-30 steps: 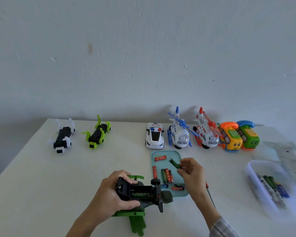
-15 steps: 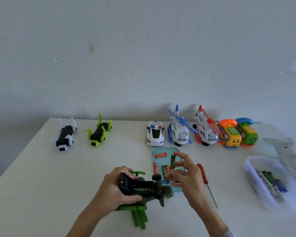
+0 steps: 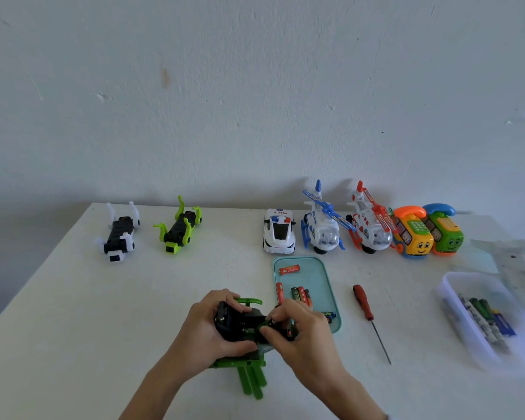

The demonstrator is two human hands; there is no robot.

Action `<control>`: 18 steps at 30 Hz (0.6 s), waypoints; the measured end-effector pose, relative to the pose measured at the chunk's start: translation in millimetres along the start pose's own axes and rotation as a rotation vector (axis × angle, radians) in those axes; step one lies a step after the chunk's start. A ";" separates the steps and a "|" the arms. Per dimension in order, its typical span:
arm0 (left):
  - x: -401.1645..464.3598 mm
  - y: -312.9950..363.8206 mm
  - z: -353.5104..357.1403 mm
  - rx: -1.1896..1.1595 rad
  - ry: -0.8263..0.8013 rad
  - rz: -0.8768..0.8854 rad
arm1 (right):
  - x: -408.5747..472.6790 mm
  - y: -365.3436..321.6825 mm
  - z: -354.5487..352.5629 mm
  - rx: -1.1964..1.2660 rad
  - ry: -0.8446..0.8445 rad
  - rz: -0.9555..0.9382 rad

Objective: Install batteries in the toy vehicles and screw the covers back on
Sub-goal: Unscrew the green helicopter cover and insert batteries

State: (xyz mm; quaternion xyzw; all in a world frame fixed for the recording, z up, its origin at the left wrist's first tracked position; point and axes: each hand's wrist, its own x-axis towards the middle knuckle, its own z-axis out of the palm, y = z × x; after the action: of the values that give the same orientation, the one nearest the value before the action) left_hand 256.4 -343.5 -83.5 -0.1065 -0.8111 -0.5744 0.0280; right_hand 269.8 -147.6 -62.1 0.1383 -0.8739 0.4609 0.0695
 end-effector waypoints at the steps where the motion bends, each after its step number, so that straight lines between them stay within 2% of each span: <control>1: -0.6 -0.3 0.1 -0.003 0.000 0.004 | -0.4 2.5 1.7 0.004 0.027 0.000; 4: -1.1 -1.3 0.3 0.006 0.002 0.017 | -0.9 8.8 4.4 0.045 0.131 0.028; 7: -1.3 -0.7 -0.1 0.018 -0.001 0.019 | -3.8 11.2 8.8 0.030 0.208 -0.049; 18: -3.0 -0.6 2.2 0.025 -0.003 0.059 | -8.1 10.3 22.0 -0.191 0.247 -0.132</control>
State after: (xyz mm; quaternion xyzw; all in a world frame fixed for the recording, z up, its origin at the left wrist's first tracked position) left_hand 259.4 -342.1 -85.3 -0.1308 -0.8147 -0.5631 0.0453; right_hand 274.6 -158.7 -84.6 0.1306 -0.8874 0.3838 0.2192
